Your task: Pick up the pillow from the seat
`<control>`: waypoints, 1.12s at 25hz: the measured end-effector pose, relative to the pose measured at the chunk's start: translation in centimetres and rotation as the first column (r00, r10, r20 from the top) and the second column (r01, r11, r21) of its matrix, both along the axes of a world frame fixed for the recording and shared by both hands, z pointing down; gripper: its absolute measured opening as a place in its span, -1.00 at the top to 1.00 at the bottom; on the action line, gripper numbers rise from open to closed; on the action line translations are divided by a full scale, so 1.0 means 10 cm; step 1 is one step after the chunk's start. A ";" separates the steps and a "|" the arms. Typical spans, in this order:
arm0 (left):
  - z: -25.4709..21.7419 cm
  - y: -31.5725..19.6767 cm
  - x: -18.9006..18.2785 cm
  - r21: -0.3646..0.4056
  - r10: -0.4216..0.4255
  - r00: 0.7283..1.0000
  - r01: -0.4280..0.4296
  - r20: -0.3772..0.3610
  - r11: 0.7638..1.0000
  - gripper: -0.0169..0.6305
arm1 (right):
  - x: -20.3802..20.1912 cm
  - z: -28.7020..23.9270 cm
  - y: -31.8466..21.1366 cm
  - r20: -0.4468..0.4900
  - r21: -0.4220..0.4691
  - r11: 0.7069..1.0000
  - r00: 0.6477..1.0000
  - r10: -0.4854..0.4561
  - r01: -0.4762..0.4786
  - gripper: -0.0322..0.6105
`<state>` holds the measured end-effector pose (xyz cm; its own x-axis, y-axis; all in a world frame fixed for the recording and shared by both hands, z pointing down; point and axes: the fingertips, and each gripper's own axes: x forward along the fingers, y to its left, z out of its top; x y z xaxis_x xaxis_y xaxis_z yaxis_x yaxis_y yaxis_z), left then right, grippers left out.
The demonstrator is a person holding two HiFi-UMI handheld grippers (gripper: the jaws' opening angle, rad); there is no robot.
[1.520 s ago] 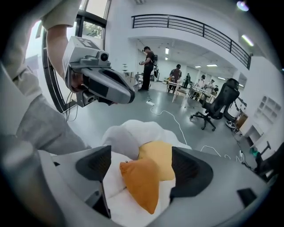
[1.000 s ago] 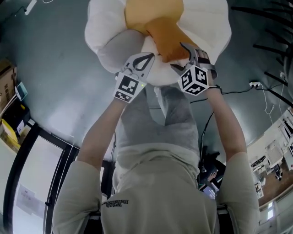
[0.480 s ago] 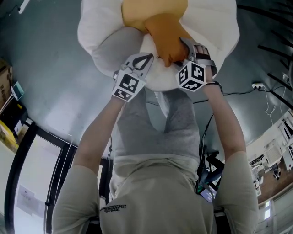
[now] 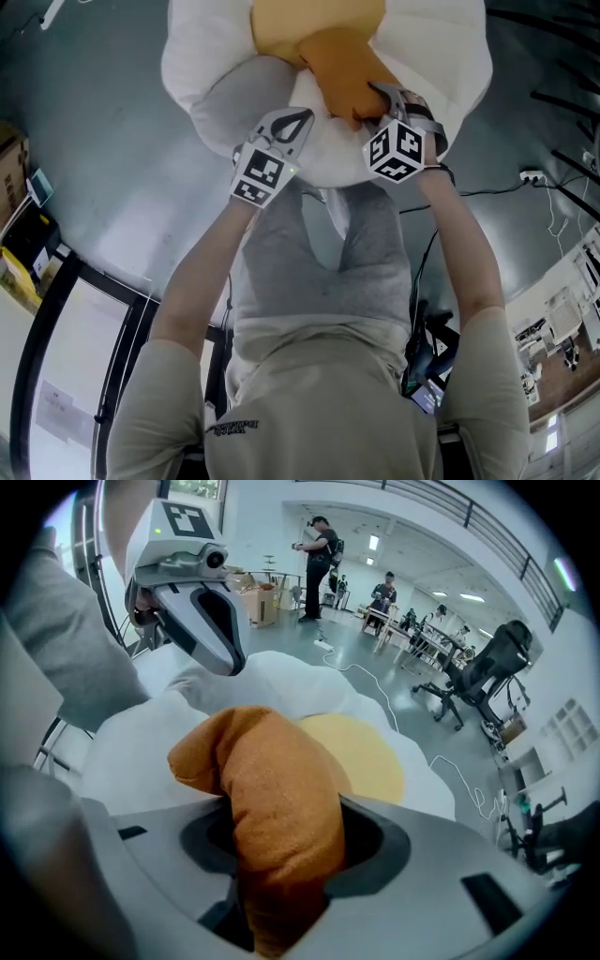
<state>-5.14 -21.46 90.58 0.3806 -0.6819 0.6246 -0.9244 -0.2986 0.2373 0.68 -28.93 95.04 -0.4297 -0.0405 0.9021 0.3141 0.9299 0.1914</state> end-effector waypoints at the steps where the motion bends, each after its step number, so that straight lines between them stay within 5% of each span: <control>1: -0.06 0.00 -0.01 0.002 -0.008 1.000 0.008 -0.006 1.000 0.92 | 0.00 -0.04 -0.01 0.007 -0.007 1.000 1.000 0.023 -0.023 0.22; 8: -0.85 -0.18 -0.25 0.071 -0.158 0.982 0.165 -0.099 0.984 0.92 | -0.03 -0.82 -0.20 0.114 -0.051 0.972 0.965 0.235 -0.230 0.26; 19: -2.65 -0.43 -0.43 0.243 -0.125 0.991 0.134 -0.053 0.961 0.92 | -0.08 -3.37 -0.39 0.383 0.037 0.941 0.875 0.297 -0.336 0.21; 24: -3.69 -0.51 -0.53 0.367 -0.112 0.992 0.123 -0.051 0.922 0.92 | -0.04 -4.64 -0.39 0.527 0.090 0.911 0.795 0.300 -0.403 0.20; 28: -4.53 -0.62 -0.62 0.485 -0.095 0.995 0.102 -0.040 0.868 0.92 | 0.00 -5.58 -0.39 0.643 0.132 0.884 0.717 0.268 -0.448 0.19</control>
